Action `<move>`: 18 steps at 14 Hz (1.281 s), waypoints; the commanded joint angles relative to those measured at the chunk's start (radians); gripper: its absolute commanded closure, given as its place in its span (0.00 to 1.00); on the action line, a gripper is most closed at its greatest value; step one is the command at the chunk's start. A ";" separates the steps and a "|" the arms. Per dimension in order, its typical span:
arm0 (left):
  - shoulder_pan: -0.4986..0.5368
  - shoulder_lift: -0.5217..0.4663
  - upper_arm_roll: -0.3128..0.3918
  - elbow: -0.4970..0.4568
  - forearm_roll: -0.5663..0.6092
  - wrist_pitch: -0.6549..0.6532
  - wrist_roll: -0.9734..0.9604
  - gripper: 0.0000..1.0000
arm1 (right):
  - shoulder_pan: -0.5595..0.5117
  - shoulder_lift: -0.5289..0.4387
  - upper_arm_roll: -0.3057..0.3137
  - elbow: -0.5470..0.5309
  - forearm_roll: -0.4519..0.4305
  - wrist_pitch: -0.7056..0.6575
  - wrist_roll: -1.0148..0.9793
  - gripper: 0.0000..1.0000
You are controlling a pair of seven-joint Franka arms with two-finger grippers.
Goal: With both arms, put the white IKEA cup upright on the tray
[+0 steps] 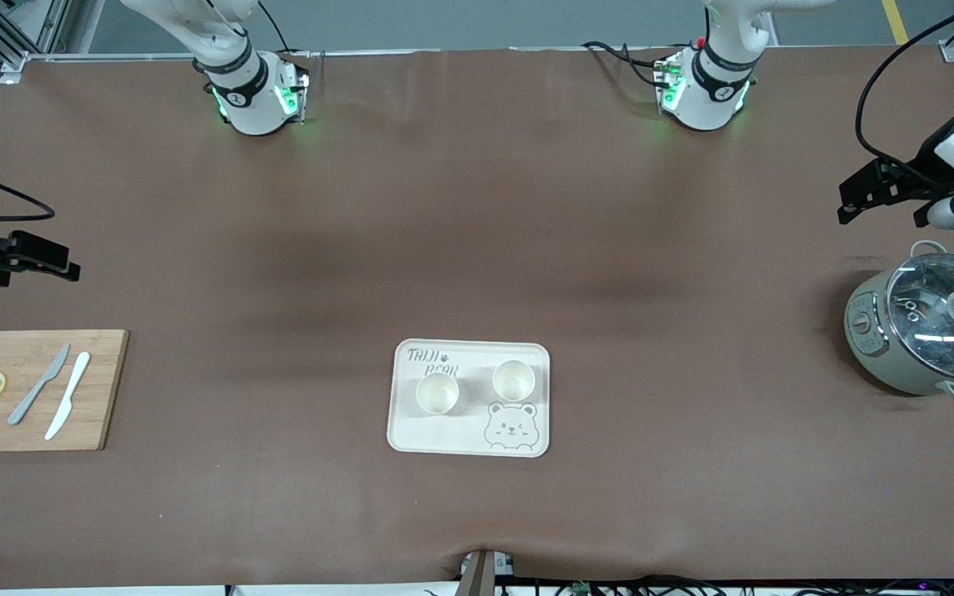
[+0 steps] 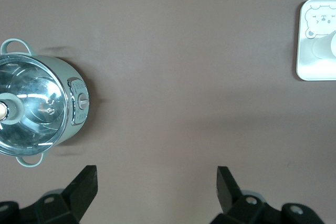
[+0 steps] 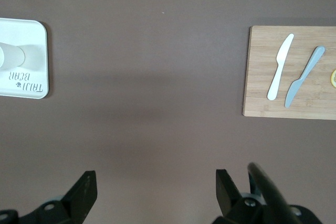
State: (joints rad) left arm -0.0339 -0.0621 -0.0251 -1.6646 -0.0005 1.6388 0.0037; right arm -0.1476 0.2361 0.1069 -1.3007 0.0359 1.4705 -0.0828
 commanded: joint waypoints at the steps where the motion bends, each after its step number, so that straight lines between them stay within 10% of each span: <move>1: 0.006 -0.004 -0.003 -0.001 -0.022 0.007 0.007 0.00 | -0.013 -0.029 0.016 -0.011 -0.021 -0.021 -0.009 0.00; 18: 0.006 0.004 -0.003 -0.001 -0.018 0.016 0.005 0.00 | 0.091 -0.029 0.031 -0.011 -0.005 -0.013 0.236 0.00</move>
State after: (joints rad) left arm -0.0340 -0.0573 -0.0253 -1.6647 -0.0005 1.6416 0.0037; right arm -0.0628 0.2250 0.1365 -1.3007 0.0327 1.4584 0.1259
